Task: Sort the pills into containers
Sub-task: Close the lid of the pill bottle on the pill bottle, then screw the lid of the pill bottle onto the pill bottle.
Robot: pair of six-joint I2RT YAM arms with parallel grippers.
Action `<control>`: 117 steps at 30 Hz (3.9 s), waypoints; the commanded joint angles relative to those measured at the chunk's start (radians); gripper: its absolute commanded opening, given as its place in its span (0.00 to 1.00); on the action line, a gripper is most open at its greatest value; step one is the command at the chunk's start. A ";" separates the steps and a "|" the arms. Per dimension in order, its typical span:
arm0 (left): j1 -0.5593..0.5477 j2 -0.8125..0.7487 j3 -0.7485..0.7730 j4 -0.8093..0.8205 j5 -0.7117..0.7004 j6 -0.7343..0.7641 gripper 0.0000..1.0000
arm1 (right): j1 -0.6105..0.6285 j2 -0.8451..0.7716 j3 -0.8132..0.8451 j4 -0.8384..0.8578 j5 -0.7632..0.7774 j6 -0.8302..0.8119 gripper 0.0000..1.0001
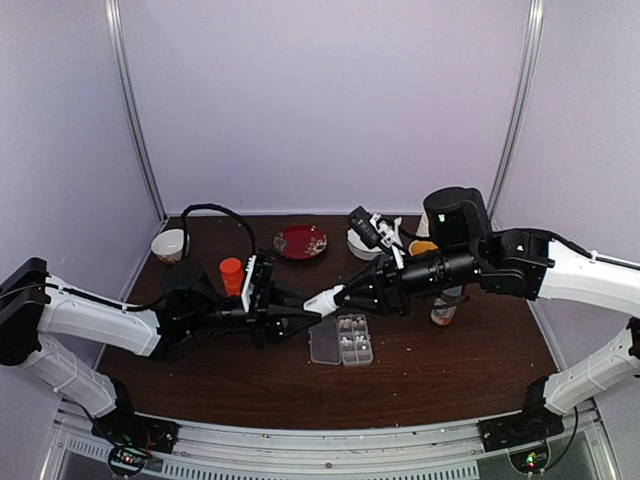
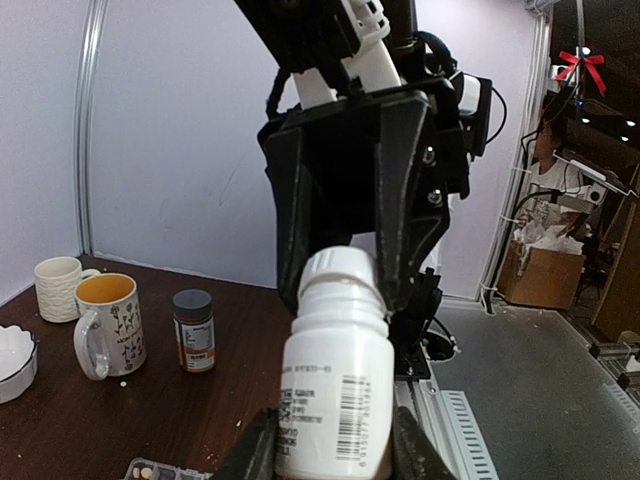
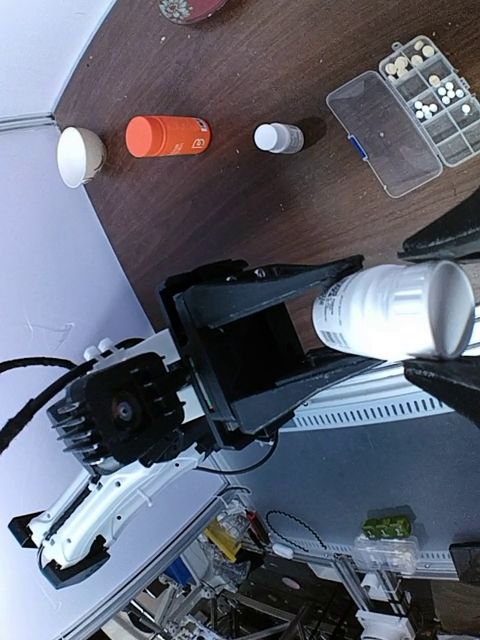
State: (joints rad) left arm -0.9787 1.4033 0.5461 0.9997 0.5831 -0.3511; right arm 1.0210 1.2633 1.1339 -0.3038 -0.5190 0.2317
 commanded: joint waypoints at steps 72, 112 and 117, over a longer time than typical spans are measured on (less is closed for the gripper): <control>-0.104 -0.122 0.268 -0.681 -0.152 0.545 0.00 | 0.023 -0.404 -0.245 0.016 0.028 -0.524 0.92; -0.104 -0.056 0.352 -0.728 -0.027 0.437 0.00 | 0.137 -0.185 -0.085 -0.093 0.234 -1.150 0.35; -0.104 -0.055 0.354 -0.730 -0.026 0.435 0.00 | 0.137 -0.174 -0.081 -0.089 0.225 -1.129 0.32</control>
State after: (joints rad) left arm -1.0801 1.3403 0.8627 0.2531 0.5415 0.0959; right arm 1.1507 1.0904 1.0458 -0.4255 -0.2840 -0.9169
